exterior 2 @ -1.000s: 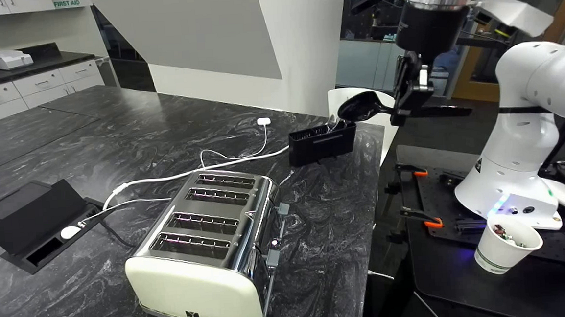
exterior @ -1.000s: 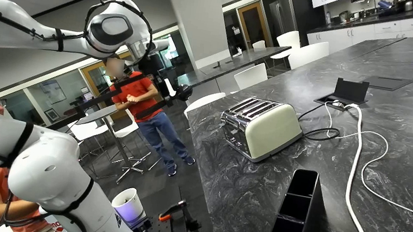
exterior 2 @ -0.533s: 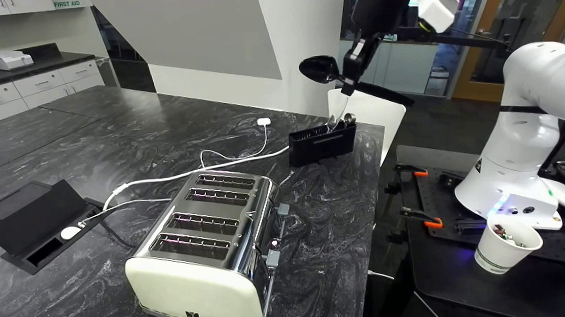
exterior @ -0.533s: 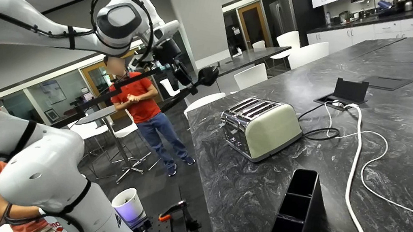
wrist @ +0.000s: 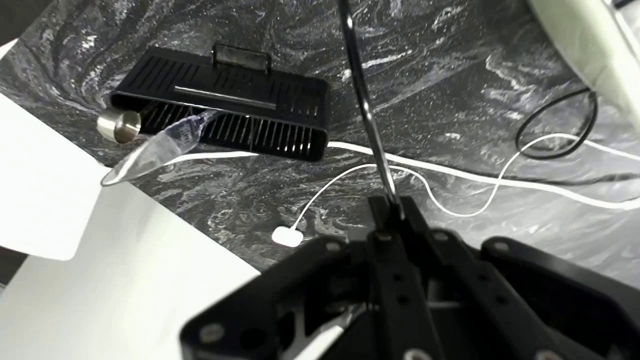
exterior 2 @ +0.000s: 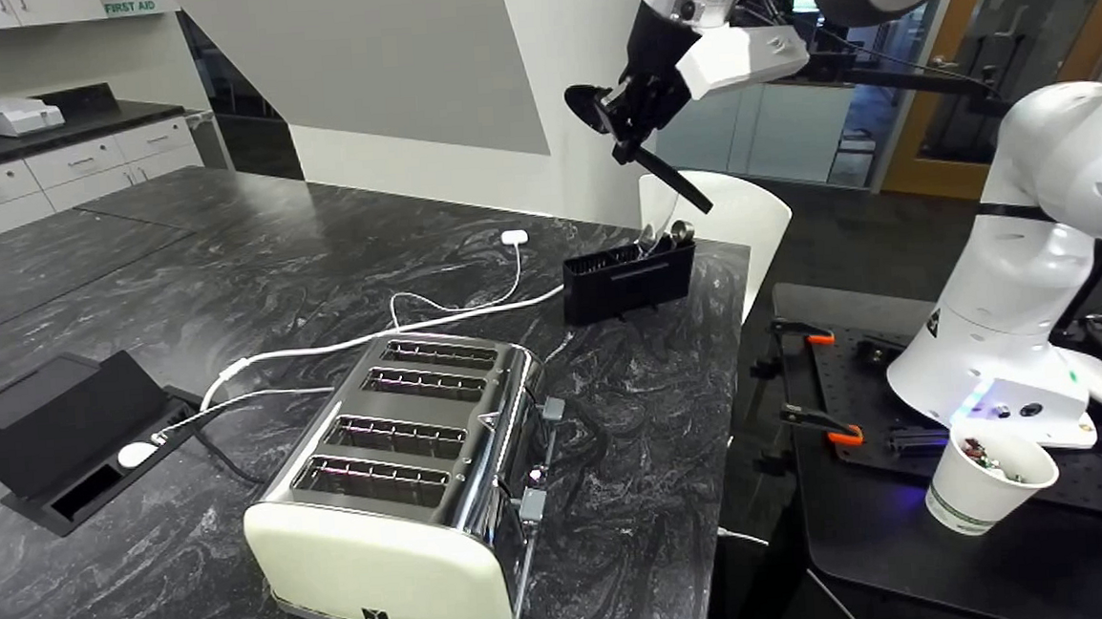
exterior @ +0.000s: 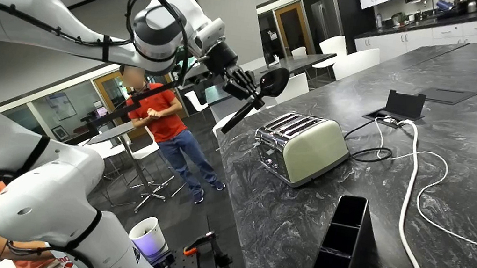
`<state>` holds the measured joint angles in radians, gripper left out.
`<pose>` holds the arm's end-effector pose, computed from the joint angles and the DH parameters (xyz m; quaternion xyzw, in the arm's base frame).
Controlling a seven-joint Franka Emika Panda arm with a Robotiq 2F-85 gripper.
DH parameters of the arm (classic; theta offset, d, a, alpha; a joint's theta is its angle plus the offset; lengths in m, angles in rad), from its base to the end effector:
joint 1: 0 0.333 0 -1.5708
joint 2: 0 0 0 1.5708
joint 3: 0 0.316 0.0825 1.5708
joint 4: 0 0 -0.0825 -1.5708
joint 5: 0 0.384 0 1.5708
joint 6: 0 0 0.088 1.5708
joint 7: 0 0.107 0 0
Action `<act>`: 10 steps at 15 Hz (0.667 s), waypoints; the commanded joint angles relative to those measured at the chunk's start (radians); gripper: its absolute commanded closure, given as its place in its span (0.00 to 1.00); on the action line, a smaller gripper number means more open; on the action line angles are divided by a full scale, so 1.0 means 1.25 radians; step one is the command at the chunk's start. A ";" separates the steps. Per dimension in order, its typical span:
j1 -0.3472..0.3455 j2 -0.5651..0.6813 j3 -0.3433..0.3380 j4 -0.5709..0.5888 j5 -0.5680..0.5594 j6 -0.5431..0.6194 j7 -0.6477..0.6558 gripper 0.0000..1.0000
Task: Put the cake slicer and the spoon in the black basket respectively then move the basket slightly away from you
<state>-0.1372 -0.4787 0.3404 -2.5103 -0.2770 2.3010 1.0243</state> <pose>0.4168 0.0854 0.4649 0.9200 -0.3236 0.2011 0.0918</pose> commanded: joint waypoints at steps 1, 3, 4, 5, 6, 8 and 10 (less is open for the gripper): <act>-0.050 0.044 0.018 0.005 -0.101 0.041 0.196 0.98; -0.064 0.059 0.017 0.006 -0.168 0.038 0.319 0.98; -0.068 0.066 0.016 0.008 -0.202 0.032 0.380 0.98; -0.071 0.072 0.016 0.009 -0.239 0.026 0.443 0.98; -0.073 0.077 0.017 0.012 -0.279 0.020 0.509 0.98; -0.071 0.084 0.016 0.015 -0.369 0.003 0.640 0.98; -0.058 0.082 0.016 0.013 -0.481 -0.030 0.761 0.98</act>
<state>-0.2143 -0.3852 0.3493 -2.5100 -0.7308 2.3199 1.7898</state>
